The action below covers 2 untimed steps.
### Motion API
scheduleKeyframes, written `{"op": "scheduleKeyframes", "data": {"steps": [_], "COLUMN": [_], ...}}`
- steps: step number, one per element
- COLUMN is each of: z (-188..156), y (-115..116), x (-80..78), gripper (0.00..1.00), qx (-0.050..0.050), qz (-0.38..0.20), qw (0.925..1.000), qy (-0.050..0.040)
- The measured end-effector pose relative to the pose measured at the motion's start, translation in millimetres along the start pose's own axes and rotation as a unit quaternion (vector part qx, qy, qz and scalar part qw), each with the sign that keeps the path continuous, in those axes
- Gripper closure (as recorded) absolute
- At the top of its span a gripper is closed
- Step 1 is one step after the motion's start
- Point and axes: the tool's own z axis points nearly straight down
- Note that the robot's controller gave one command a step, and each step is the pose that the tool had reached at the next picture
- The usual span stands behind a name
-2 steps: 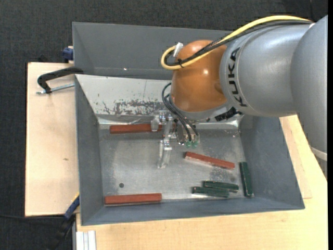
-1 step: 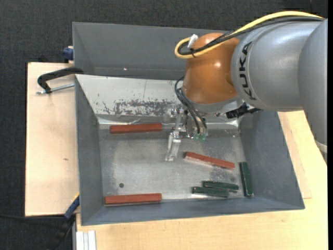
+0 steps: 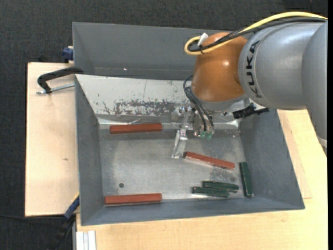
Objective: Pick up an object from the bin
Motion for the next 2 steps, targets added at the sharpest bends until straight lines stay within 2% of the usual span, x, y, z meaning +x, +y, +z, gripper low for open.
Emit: {"op": "scheduleKeyframes", "data": {"steps": [1,2], "z": [45,64], "y": [-21,-53], "x": [16.5,19.5], "gripper": [0.00,0.00], "qx": [0.000,0.000], "qz": [-0.130,-0.099], "qw": [0.9916,0.9951], "qy": [-0.0009,0.0044]}}
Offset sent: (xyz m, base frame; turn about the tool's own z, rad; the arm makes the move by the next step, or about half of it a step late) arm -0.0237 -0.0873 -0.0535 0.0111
